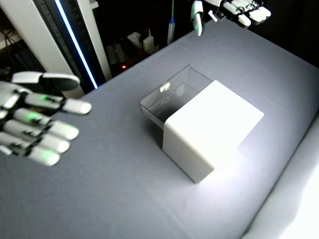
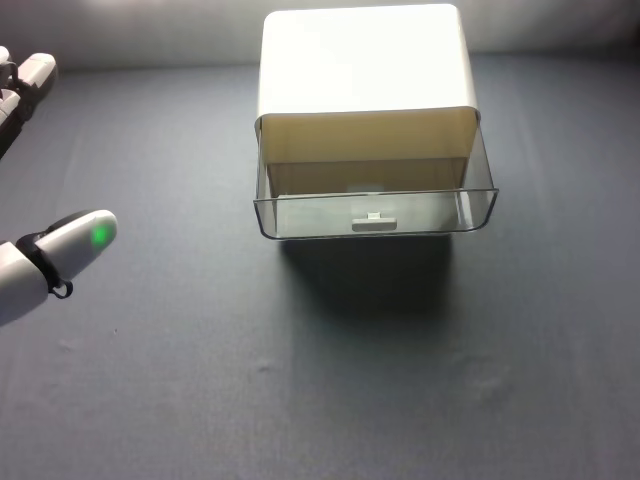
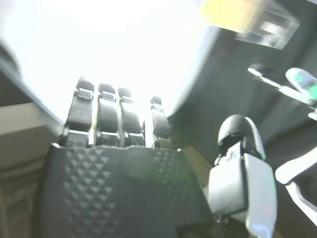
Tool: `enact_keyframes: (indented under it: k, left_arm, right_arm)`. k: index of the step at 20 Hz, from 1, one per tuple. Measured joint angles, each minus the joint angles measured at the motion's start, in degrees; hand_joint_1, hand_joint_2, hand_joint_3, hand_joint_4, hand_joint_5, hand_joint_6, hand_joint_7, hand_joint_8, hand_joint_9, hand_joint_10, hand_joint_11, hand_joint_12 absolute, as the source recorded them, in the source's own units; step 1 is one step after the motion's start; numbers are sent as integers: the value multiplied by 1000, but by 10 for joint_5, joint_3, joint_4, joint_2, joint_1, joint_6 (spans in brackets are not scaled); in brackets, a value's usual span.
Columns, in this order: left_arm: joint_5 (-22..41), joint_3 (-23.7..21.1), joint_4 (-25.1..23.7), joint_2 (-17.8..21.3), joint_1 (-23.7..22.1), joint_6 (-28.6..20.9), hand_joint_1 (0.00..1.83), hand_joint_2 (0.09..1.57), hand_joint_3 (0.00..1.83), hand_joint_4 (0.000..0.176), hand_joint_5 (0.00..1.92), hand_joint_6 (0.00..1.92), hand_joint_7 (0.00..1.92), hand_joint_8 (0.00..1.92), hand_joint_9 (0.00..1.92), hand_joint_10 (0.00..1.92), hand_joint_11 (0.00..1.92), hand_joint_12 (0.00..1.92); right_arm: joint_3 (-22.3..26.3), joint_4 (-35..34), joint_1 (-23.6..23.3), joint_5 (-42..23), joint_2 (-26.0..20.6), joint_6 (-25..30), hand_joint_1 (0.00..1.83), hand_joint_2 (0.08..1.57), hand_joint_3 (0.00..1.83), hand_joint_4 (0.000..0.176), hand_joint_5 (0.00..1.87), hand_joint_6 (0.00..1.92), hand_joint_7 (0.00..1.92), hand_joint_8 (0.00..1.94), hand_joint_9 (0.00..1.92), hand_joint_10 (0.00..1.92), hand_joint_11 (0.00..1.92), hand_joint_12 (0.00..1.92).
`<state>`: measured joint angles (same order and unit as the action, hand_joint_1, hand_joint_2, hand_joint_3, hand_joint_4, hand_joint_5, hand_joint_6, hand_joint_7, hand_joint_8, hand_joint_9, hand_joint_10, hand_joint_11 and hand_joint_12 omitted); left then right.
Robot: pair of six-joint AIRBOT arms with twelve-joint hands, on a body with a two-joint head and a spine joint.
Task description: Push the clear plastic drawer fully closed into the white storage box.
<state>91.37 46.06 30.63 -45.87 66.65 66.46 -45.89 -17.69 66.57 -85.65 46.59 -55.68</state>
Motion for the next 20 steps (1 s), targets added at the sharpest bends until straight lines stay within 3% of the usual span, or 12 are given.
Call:
enact_keyframes:
  k: [1,4,7,8,10,12,13,15,16,17,18,20]
  left_arm:
    - [2,0,3,-3,0,0,0,1097,72,137,0,0,0,0,0,0,0,0]
    - [6,0,3,-3,2,-1,0,1111,75,148,0,0,0,0,0,0,0,0]
    - [8,0,13,-3,4,-2,0,1125,76,133,0,0,0,0,0,0,0,0]
    - [8,0,15,-3,4,-2,0,1113,69,133,0,0,0,0,0,0,0,0]
    - [8,0,13,-3,4,-2,0,1108,64,131,0,0,0,0,0,0,0,0]
    - [9,0,14,-3,6,-2,0,1114,65,117,0,0,0,0,0,0,0,0]
    - [7,0,16,-3,6,-3,0,1116,65,130,0,0,0,0,0,0,0,0]
    - [8,0,16,-3,6,-3,0,1110,59,146,0,0,0,0,0,0,0,0]
    - [8,0,16,-3,6,-3,0,1106,56,146,0,0,0,0,0,0,0,0]
    - [8,0,16,-3,7,-3,0,1108,56,153,0,0,0,0,0,0,0,0]
    - [8,0,17,-3,8,-3,0,1110,54,148,0,0,0,0,0,0,0,0]
    - [7,0,18,-3,10,-3,0,1109,53,151,0,0,0,0,0,0,0,0]
  right_arm:
    - [-2,12,-10,19,8,0,0,1031,0,131,0,0,0,0,0,0,0,0]
    - [-18,71,-47,92,36,24,0,1049,0,120,15,6,0,0,0,0,0,0]
    - [-20,138,-82,155,45,36,111,1013,0,162,34,6,0,0,0,0,0,0]
    - [-22,159,-92,169,48,48,21,1016,0,94,34,5,0,0,0,0,0,0]
    - [-26,210,-116,205,61,75,0,1021,0,117,37,5,0,0,0,0,0,0]
    - [-27,247,-134,226,65,89,0,1033,0,102,91,22,0,0,0,0,0,0]
    - [-27,264,-145,238,65,102,0,1014,0,122,138,13,0,0,0,0,0,0]
    - [-28,314,-165,261,65,122,26,1005,0,120,110,0,0,0,0,0,0,0]
    - [-25,340,-171,274,67,124,4,957,0,165,21,0,0,0,0,0,0,0]
    - [-22,345,-172,281,68,124,0,970,0,174,17,5,0,0,0,0,0,0]
    - [-22,348,-172,286,68,124,0,1030,11,143,76,3,0,0,0,0,0,0]
    - [-22,345,-173,288,66,134,0,1041,15,138,77,3,0,0,0,0,0,0]
